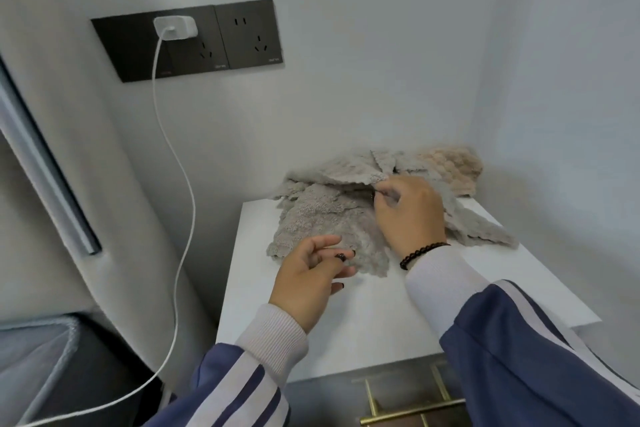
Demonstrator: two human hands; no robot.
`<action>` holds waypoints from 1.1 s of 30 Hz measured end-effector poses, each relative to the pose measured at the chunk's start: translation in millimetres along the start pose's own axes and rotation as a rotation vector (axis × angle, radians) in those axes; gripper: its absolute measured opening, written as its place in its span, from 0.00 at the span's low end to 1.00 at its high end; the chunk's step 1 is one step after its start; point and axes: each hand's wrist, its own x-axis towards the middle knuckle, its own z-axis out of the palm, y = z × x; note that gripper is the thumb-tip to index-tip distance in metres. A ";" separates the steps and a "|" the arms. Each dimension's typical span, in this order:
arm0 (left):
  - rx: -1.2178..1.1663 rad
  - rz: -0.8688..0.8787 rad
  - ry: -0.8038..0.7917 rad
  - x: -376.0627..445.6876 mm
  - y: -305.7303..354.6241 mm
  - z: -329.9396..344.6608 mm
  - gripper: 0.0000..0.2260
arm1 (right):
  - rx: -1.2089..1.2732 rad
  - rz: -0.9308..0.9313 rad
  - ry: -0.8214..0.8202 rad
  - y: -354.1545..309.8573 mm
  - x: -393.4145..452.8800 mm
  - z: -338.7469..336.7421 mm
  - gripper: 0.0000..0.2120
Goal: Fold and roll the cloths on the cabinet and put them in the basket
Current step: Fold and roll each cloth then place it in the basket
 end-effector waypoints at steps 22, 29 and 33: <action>0.812 0.644 0.076 -3.1 -26.2 -16.5 0.36 | 0.219 0.293 -0.741 -31.6 -50.0 -79.2 0.06; 0.901 0.533 0.147 24.8 -18.0 -11.4 0.13 | -0.160 0.184 -0.776 3.0 -68.3 -49.1 0.45; 0.516 0.430 0.374 28.9 9.7 -14.6 0.08 | -0.342 0.212 -0.778 11.9 -68.2 -27.3 0.53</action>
